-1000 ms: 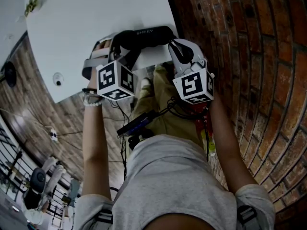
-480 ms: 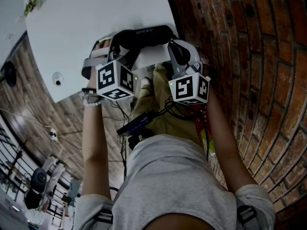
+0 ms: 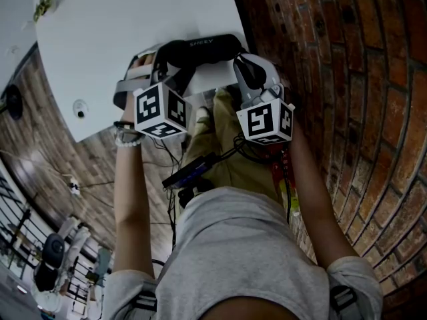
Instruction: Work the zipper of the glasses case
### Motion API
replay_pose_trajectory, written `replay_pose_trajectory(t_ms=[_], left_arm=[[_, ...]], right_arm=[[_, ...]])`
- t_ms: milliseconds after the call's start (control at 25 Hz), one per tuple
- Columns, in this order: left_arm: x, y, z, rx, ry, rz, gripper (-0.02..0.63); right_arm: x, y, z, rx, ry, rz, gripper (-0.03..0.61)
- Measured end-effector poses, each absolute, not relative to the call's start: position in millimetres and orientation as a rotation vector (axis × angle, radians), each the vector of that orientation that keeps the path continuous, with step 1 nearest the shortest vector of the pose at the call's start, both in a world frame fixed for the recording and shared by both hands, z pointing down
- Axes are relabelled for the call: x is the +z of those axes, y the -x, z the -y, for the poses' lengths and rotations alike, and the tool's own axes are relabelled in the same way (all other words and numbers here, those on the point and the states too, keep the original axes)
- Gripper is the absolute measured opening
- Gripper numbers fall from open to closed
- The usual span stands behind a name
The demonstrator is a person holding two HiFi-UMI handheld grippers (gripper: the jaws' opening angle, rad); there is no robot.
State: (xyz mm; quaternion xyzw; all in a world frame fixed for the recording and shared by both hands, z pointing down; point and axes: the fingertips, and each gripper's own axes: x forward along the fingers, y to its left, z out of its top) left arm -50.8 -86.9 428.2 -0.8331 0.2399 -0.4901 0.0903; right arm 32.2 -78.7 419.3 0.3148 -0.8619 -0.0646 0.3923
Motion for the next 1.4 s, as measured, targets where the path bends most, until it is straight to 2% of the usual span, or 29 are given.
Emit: replay_pose_trajectory(t_ms=[280,840,1040,1400], left_arm=[[429.1,51.1,86.9,-1.464,2.472,-0.713,0.281],[429.0,51.4,87.4,-1.466,2.467,-0.708,0.281],[429.7,52.2,87.5,-1.466,2.468,-0.708,0.281],[429.3,51.3,87.7,-1.464,2.467,-0.707,0.281]], right_arm=[[419.2,-28.7,77.4,-0.163,-0.764,2.210,0.057],[417.2,-31.6,75.3,-0.068,-0.810,2.229,0.038],[414.7,-27.1,75.3,0.064,-0.846,2.298,0.067],[412.9,-26.9,80.4,0.236,-0.908,2.365,0.064]])
